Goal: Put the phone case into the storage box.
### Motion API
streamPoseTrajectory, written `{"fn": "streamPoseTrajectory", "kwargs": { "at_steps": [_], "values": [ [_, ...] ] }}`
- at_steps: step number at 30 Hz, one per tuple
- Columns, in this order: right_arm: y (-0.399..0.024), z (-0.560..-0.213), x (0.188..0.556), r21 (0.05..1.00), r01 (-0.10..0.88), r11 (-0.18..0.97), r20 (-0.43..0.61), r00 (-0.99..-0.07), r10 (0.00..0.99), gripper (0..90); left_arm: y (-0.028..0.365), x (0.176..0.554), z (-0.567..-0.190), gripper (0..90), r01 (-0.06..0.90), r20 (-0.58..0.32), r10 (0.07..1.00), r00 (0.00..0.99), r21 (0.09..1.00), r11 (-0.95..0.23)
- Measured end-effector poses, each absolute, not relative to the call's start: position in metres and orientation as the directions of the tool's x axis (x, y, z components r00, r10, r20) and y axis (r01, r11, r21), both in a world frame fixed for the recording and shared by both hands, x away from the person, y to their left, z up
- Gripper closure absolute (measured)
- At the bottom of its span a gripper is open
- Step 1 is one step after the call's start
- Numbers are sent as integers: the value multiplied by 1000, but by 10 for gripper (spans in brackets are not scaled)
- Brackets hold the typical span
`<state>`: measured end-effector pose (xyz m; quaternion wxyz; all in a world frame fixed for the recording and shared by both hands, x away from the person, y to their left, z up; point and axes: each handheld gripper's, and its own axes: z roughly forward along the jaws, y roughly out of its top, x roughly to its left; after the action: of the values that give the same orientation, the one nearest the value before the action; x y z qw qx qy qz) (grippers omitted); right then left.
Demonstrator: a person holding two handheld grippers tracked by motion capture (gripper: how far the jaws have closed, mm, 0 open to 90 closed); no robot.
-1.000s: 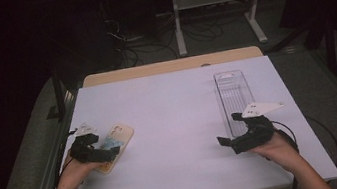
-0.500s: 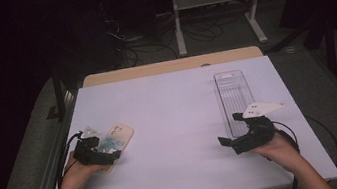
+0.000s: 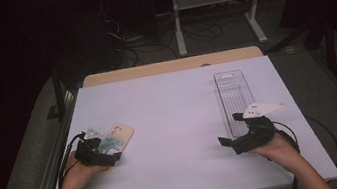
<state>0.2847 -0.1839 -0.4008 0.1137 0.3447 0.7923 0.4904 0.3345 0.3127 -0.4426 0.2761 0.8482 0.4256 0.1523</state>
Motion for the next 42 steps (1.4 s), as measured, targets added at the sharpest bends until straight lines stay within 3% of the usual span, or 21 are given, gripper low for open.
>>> {"fn": "streamPoseTrajectory", "kwargs": {
  "at_steps": [9, 24, 42],
  "values": [
    [-184, -401, 285, 856, 433, 283, 156, -737, 657, 0, 312, 335, -444, 0, 632, 37, 796, 605, 586, -507],
    [-184, -401, 285, 856, 434, 279, 160, -737, 657, 0, 313, 334, -443, 80, 638, 11, 795, 606, 590, -495],
    [-183, -401, 285, 855, 437, 278, 161, -734, 660, 0, 312, 334, -443, 85, 640, 18, 795, 606, 583, -501]
  ]
}}
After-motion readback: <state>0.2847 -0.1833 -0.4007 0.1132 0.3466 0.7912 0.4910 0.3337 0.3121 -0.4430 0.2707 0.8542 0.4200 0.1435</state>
